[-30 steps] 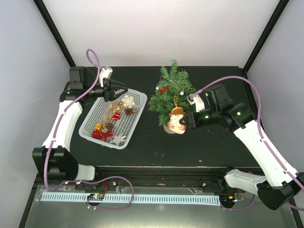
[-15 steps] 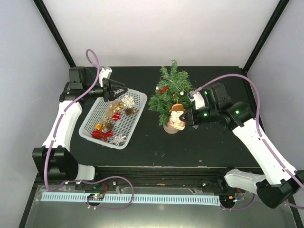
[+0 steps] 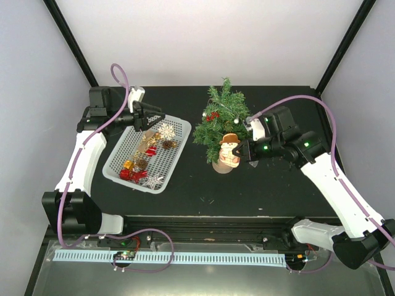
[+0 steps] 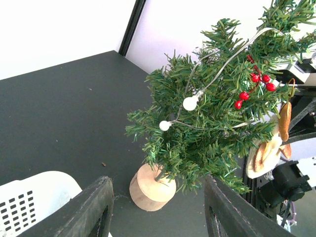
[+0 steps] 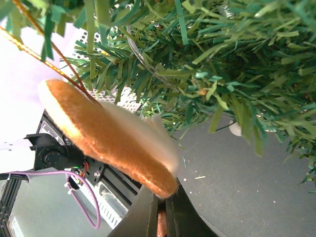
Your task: Decorate the small christmas tree
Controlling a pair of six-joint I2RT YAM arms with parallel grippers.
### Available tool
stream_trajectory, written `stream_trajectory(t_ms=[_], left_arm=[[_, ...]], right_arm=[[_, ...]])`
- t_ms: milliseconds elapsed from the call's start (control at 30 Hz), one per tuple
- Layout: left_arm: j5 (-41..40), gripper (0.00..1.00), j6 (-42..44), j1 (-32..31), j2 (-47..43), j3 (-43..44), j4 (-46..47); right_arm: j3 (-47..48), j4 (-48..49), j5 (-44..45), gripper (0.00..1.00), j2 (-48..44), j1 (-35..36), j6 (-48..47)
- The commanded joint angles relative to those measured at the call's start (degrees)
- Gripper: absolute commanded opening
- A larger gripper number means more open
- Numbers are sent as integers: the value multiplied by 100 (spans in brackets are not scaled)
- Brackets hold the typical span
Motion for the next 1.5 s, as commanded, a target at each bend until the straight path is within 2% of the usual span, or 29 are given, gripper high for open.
stream_trajectory(t_ms=[0,900,1467], left_arm=[[133,52,-37,38,-99,-28,168],[138,52,-72,37,-138,-77,261],[138,52,-63,45,-173,-85,263]], right_arm=[[-70,120,22,3,-134,-47,36],[-377,79,-40,1,-252,-48,37],[-357,201,78,6,-247,-47,82]])
